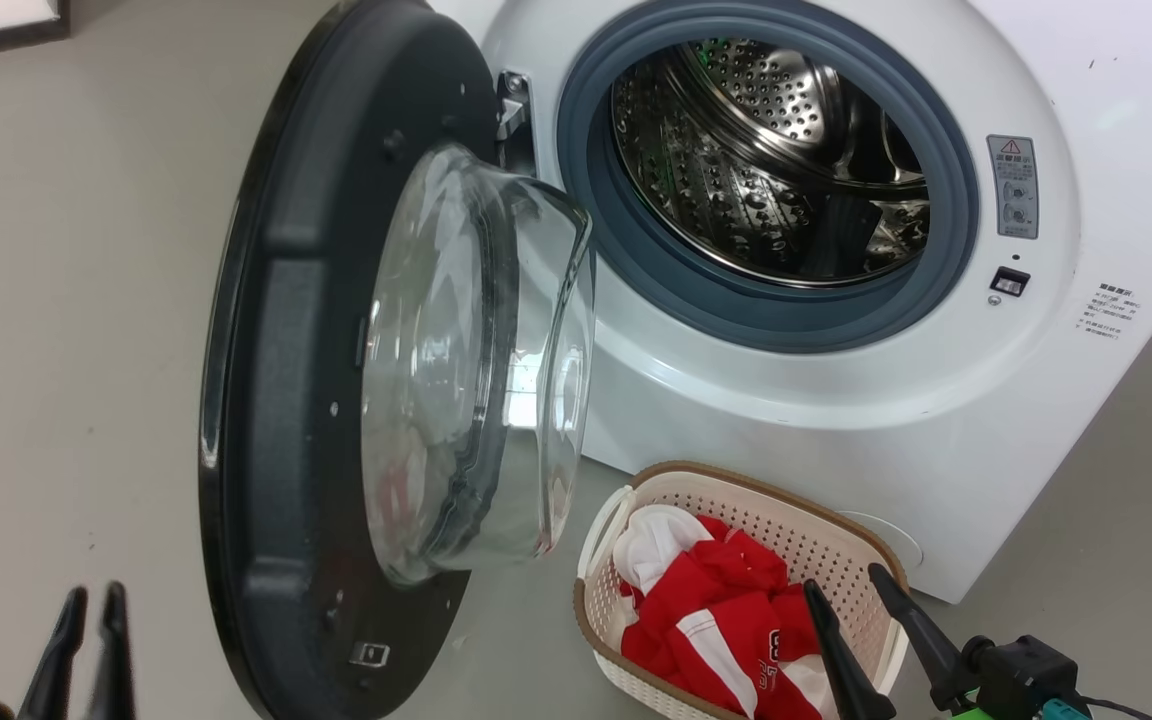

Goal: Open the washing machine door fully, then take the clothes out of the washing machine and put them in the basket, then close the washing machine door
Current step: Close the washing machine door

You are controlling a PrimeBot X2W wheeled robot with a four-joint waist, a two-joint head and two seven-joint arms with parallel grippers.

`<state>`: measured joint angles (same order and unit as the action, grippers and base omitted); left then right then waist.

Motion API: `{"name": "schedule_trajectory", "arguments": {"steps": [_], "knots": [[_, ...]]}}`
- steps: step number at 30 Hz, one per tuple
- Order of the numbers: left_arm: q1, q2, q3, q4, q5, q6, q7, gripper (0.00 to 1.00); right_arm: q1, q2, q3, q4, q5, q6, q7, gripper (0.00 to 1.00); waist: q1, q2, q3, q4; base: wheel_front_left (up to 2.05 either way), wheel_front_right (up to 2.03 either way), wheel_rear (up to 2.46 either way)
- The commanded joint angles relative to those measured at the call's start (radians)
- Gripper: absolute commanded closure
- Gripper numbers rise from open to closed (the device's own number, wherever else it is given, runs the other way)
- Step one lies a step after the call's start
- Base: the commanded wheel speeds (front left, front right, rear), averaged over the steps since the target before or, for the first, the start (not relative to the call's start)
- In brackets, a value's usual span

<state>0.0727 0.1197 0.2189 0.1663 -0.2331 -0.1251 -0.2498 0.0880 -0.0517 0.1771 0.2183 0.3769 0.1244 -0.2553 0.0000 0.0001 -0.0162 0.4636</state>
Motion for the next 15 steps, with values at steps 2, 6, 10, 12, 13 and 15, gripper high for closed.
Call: {"name": "schedule_trajectory", "arguments": {"steps": [2,6,10,12,13,15], "knots": [[-0.076,0.061,0.018,-0.020,-0.062,-0.005,-0.012,1.00,-0.028,-0.002,0.017,-0.025,-0.003,0.006,-0.006,0.00,0.0000,-0.0001,0.003,0.000,0.00,0.00,0.00],[-0.125,0.122,0.010,0.002,-0.145,-0.005,-0.012,1.00,-0.031,-0.001,0.019,-0.024,-0.003,0.006,-0.006,0.00,0.0000,-0.0001,0.007,-0.002,0.00,0.00,0.00],[-0.176,0.197,-0.036,0.033,-0.279,-0.006,-0.012,1.00,-0.038,-0.001,0.020,-0.023,-0.004,0.006,-0.006,0.00,0.0000,-0.0001,0.014,-0.007,0.00,0.00,0.00],[-0.199,0.244,-0.062,0.045,-0.352,-0.006,-0.012,1.00,-0.043,0.000,0.021,-0.022,-0.005,0.006,-0.006,0.00,0.0000,-0.0001,0.021,-0.011,0.00,0.00,0.00],[-0.209,0.265,-0.080,0.050,-0.392,-0.006,-0.012,1.00,-0.045,0.000,0.021,-0.021,-0.006,0.006,-0.006,0.00,0.0000,-0.0001,0.023,-0.013,0.00,0.00,0.00],[-0.223,0.308,-0.129,0.055,-0.482,-0.006,-0.012,1.00,-0.048,0.000,0.020,-0.021,-0.006,0.006,-0.006,0.00,0.0000,-0.0001,0.028,-0.019,0.00,0.00,0.00]]}}
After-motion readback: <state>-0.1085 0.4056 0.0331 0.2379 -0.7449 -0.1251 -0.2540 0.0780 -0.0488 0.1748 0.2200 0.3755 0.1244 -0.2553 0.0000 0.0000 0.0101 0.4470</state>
